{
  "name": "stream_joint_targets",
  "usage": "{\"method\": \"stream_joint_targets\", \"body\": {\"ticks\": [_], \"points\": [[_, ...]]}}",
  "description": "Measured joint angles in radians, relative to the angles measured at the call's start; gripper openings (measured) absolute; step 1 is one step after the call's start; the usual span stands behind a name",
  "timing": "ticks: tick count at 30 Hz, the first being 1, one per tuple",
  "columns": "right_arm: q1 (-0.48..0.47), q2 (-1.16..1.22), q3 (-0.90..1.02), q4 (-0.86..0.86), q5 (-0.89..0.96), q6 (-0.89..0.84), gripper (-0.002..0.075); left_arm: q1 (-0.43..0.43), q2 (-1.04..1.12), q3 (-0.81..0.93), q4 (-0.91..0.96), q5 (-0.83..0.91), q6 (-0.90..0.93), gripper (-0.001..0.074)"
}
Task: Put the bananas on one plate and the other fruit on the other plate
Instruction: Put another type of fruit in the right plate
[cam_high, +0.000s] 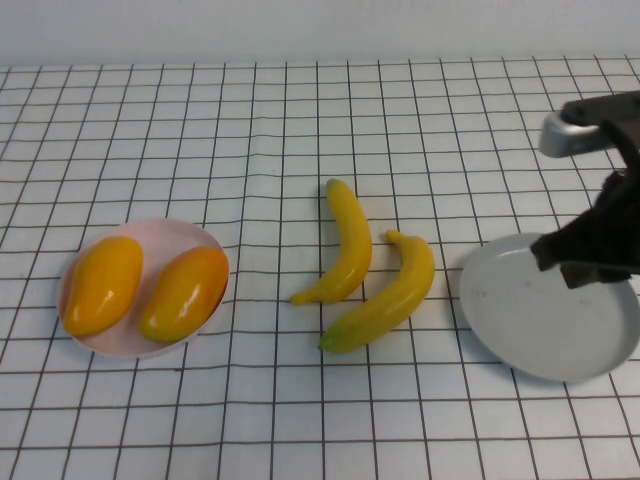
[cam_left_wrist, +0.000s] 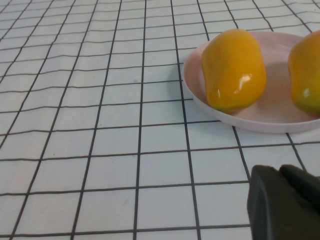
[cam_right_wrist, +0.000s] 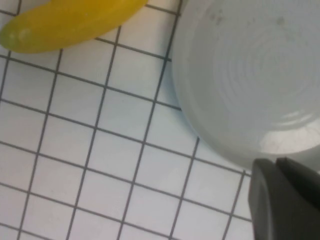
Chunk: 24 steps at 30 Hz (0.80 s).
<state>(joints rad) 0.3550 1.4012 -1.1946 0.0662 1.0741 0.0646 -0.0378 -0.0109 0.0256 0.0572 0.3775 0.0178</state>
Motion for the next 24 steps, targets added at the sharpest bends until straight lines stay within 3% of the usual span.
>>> {"method": "stream_joint_targets", "body": {"ticks": [4, 7, 11, 14, 24], "points": [[0.036, 0.125, -0.12, -0.013, 0.041, 0.026, 0.0005, 0.0, 0.0, 0.0, 0.0, 0.0, 0.0, -0.0002], [0.036, 0.221, -0.206, -0.004, 0.099, 0.026, 0.0083, 0.0, 0.0, 0.0, 0.0, 0.0, 0.0, -0.0002], [0.039, 0.365, -0.352, 0.032, 0.145, 0.017, 0.0303, 0.0, 0.0, 0.0, 0.0, 0.0, 0.0, -0.0002], [0.053, 0.452, -0.469, 0.033, 0.149, 0.022, 0.0407, 0.0, 0.0, 0.0, 0.0, 0.0, 0.0, -0.0002], [0.089, 0.779, -0.82, 0.03, 0.151, 0.038, 0.0456, 0.0, 0.0, 0.0, 0.0, 0.0, 0.0, -0.0002]]}}
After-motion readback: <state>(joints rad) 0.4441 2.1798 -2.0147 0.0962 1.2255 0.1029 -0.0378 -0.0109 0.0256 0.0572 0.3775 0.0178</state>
